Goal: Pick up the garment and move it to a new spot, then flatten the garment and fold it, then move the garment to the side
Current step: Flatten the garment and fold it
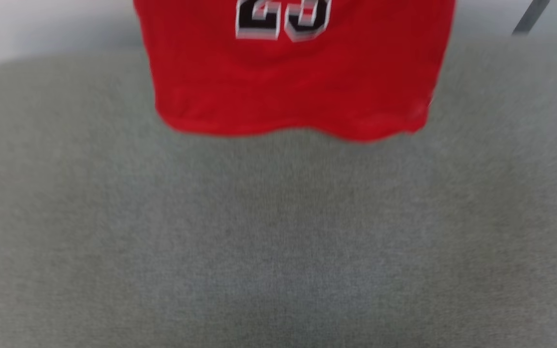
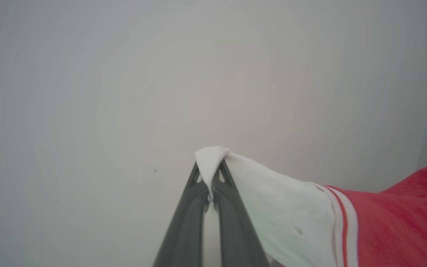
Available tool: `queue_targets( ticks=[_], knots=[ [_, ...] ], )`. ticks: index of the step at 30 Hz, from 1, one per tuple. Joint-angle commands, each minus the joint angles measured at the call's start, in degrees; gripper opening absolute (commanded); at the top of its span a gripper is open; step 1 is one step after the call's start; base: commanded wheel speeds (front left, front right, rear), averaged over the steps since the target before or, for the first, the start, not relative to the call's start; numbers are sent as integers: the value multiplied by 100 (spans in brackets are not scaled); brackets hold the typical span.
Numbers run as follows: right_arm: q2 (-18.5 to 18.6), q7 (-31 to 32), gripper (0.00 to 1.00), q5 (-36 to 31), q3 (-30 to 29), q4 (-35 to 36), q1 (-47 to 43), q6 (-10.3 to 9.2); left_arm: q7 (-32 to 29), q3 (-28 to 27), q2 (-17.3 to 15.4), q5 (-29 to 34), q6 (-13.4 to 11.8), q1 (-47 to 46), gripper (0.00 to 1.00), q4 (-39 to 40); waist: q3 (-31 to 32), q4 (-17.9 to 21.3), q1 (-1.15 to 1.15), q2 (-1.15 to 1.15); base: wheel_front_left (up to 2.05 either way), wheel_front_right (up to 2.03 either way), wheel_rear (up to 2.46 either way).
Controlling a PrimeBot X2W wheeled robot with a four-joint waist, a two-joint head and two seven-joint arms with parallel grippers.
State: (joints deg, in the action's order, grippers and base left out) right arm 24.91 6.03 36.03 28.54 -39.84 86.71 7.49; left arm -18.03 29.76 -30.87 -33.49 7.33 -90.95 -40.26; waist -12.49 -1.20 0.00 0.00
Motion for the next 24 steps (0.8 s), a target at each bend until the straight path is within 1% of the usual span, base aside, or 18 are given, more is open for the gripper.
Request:
queue_targets(
  ticks=[1,3,7,9,11,13,15,17,20,24],
  knots=[
    [-61,-264,0,-204,-33,-148,172,0,211,-18,134,64,-65,-148,0,-118,-1202,-46,0,0,0,0,0],
    [-115,-680,0,-549,-75,-416,433,0,570,-66,273,117,-161,-395,0,-310,-1502,-61,0,0,0,0,0],
    [-263,-1751,0,-1344,-441,-1004,1046,-1,1483,-147,497,314,-339,-992,0,-602,-2015,-112,0,0,0,0,0],
    [-283,-2021,0,-1851,-683,-1191,1291,-1,1939,-157,564,431,-389,-1265,0,-721,-2259,-159,0,0,0,0,0],
    [-318,-2110,0,-2321,-946,-1182,1471,-1,2399,-227,679,391,-337,-1505,0,-786,-2496,-219,0,0,0,0,0],
    [-327,-2121,0,-2753,-1239,-820,1579,-1,2718,-284,765,322,-269,-1630,0,-894,-2730,-306,0,0,0,0,0],
    [-371,-2120,0,-3104,-1449,-537,1330,-1,2980,-322,810,264,-203,-1657,0,-1019,-2905,-391,0,0,0,0,0],
    [-421,-2110,0,-3329,-1527,-427,1000,-1,3139,-284,858,266,-130,-1512,0,-1146,-2981,-461,0,0,0,0,0],
    [-457,-2115,0,-3401,-1700,-284,661,-2,3232,-274,955,139,-67,-1224,0,-1403,-2978,-547,0,0,0,0,0],
    [-463,-2115,0,-3313,-1695,-268,84,-2,3140,-174,1059,-28,-27,-816,0,-1776,-2782,-637,0,0,0,0,0]
  ],
)
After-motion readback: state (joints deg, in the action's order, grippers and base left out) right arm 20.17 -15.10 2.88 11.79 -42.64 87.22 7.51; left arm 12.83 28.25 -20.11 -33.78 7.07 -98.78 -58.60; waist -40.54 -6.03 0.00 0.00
